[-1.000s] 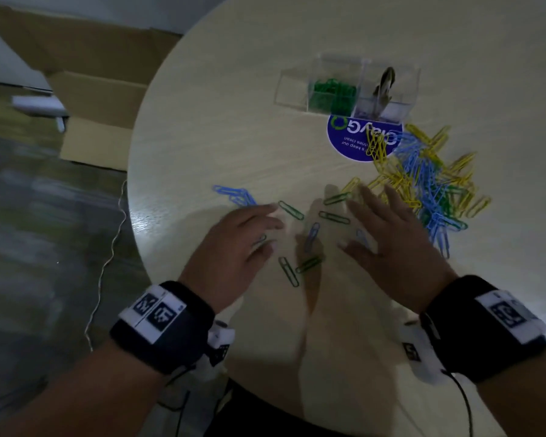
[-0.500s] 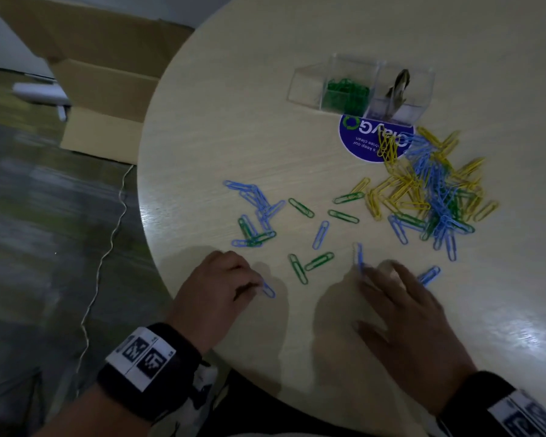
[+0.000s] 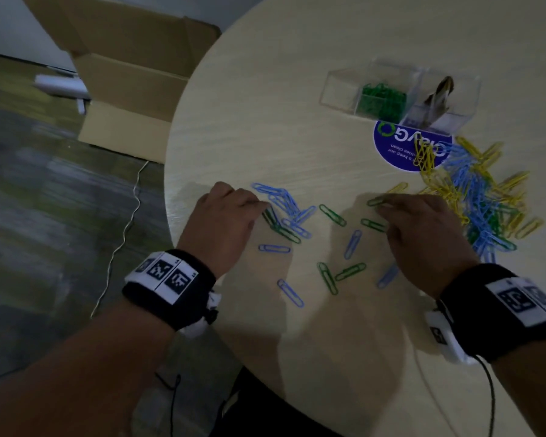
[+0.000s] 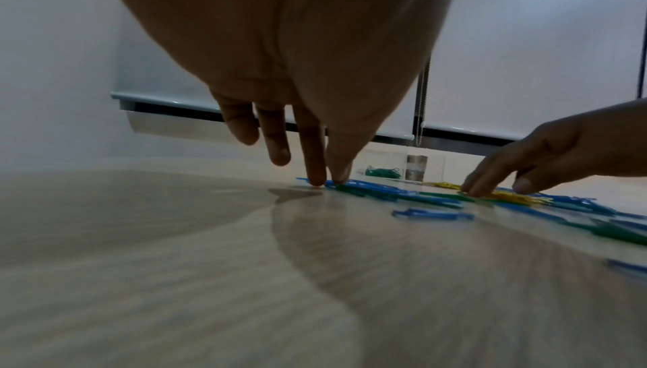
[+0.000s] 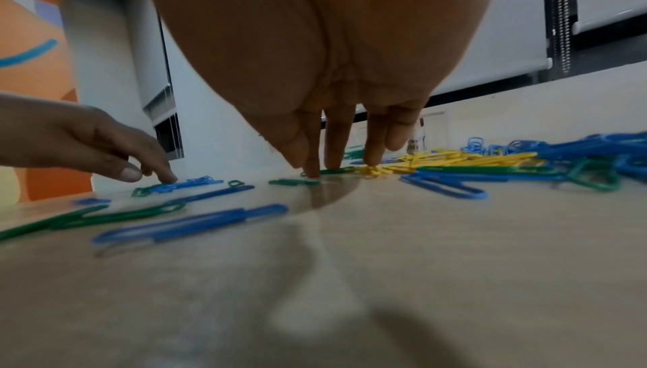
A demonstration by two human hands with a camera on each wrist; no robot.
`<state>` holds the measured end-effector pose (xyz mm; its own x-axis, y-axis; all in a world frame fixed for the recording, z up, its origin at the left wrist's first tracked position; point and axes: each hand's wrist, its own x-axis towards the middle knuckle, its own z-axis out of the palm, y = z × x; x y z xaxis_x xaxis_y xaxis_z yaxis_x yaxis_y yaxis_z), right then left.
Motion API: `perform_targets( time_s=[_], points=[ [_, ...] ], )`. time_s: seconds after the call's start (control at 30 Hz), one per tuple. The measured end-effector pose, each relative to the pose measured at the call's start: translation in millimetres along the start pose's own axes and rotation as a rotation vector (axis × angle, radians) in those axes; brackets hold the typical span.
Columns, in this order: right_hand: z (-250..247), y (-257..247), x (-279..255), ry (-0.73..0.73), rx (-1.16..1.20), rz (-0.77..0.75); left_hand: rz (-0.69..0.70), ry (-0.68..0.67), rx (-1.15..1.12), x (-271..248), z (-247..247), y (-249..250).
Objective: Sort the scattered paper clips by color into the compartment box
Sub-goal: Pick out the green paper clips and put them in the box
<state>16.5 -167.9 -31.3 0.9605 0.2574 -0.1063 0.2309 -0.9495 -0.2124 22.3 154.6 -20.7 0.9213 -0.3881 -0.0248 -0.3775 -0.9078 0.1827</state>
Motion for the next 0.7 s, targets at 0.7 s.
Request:
perform_targets(
  time_s=[0.7],
  points=[
    [-30,-11,0,0.034,0.284,0.131,-0.208,-0.166,-0.342,-19,-3,-2]
  ],
)
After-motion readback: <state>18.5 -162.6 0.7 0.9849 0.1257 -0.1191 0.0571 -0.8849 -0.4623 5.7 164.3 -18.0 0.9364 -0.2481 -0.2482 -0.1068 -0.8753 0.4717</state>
